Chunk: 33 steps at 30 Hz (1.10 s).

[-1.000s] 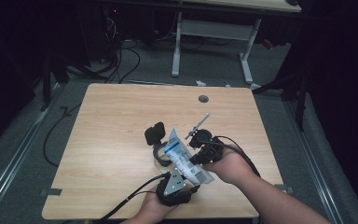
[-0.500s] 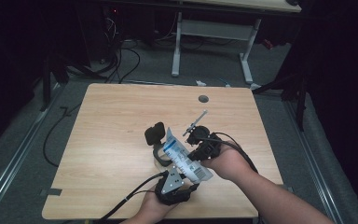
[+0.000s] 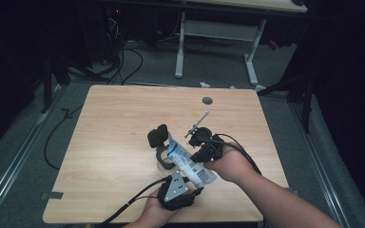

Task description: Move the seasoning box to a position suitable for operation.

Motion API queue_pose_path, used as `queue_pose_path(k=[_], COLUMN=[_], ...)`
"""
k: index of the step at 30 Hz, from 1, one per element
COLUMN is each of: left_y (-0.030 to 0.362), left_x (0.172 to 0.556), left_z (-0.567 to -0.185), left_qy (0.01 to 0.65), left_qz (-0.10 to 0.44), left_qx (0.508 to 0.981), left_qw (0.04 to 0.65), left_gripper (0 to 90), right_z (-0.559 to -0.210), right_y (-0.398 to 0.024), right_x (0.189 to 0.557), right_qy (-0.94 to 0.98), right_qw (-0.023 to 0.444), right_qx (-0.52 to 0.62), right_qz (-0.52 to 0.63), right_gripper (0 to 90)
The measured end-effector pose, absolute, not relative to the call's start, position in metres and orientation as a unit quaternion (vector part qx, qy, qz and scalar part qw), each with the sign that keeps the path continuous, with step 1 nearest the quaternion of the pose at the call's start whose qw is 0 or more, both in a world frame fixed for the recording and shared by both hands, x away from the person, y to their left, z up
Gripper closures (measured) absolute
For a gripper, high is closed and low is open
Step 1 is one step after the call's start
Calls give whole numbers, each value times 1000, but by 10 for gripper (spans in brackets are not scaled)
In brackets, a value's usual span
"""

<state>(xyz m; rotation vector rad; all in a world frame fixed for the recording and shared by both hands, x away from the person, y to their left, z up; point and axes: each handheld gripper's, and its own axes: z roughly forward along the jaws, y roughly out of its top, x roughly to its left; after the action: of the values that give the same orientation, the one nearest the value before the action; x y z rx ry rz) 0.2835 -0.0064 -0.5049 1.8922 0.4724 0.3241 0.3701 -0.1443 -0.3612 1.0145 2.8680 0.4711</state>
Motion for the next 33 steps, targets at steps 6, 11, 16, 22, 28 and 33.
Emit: queue_pose_path(k=[6,11,16,22,28,33], left_y=[-5,-3,0,2,3,3], left_x=[283,284,285,286,287,287], left_z=[-502,-500,-498,-496,-494,-494], left_qy=[204,209,212,216,217,218], left_qz=[132,130,131,130,130,127], left_qx=[796,791,788,785,782,780], left_qw=[554,560,562,566,570,572], left_gripper=[533,532,532,533,534,534], right_z=[-359,-356,-353,-352,-350,-349], right_y=[-143,-139,-133,-130,-128,-129], right_x=[371,372,374,376,377,377], right_qy=[930,931,933,934,935,935], right_qw=[31,32,39,41,44,44], right_qx=[332,329,323,322,318,318], right_qz=[154,154,152,150,152,152], right_gripper=[900,900,900,900,900,900])
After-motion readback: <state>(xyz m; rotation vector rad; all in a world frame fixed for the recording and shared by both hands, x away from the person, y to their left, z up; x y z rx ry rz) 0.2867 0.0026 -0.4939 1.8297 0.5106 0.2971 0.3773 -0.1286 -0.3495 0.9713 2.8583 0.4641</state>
